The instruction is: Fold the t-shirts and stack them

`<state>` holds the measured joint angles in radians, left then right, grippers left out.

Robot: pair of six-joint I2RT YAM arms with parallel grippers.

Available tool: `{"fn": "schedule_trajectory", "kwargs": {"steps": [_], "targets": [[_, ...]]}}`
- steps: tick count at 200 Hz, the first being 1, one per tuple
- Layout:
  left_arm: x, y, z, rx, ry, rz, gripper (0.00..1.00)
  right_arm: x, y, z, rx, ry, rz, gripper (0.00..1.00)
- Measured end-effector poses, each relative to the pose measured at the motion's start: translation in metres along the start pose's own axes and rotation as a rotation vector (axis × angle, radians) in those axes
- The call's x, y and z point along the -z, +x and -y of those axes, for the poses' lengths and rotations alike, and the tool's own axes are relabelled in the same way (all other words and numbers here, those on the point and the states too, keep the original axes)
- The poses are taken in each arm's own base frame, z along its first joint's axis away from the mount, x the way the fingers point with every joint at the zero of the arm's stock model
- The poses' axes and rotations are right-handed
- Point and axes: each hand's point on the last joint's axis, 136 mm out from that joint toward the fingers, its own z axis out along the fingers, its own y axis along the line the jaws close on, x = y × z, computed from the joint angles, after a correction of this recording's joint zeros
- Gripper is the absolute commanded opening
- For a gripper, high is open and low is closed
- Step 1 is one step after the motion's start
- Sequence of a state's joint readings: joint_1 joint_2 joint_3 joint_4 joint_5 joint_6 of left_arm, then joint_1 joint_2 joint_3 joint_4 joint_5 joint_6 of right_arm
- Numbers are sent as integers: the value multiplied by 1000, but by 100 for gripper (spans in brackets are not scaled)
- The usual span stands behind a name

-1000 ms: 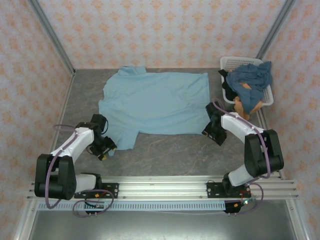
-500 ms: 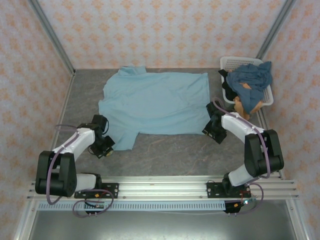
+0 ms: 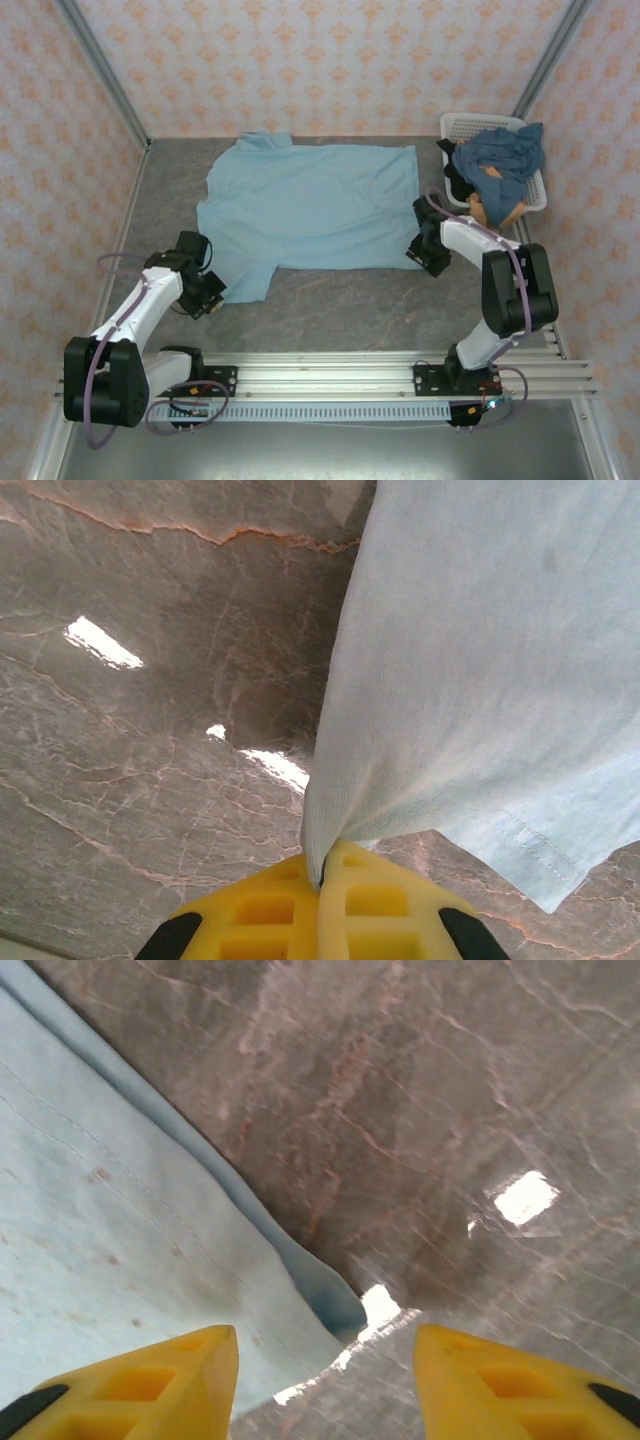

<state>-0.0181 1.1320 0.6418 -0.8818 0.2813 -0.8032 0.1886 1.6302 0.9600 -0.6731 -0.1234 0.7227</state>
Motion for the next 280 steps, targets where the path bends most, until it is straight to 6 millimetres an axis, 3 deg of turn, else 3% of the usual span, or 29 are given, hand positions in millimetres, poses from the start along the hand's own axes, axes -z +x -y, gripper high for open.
{"fn": "schedule_trajectory", "kwargs": {"steps": [35, 65, 106, 145, 187, 209, 252, 280], "targets": [[7, -2, 4, 21, 14, 8, 0, -12, 0, 0, -23, 19, -12, 33], [15, 1, 2, 62, 33, 22, 0, -12, -1, 5, -33, 38, -14, 0], [28, 16, -10, 181, 100, 48, 0, -1, 3, 16, -61, 51, -4, 0], [30, 43, -29, 280, 159, 24, 0, 29, 24, 48, -74, 63, -11, 0], [41, 45, -25, 269, 226, 56, 0, 30, 49, 82, -67, 135, -59, 0], [58, 31, -8, 253, 264, 94, 0, 30, 50, 83, -66, 143, -65, 0], [112, -19, 58, 163, 381, 203, 0, 45, 40, 71, -88, 115, -44, 0], [132, -50, 100, 97, 405, 239, 0, 56, 28, 56, -118, 86, -24, 0]]}}
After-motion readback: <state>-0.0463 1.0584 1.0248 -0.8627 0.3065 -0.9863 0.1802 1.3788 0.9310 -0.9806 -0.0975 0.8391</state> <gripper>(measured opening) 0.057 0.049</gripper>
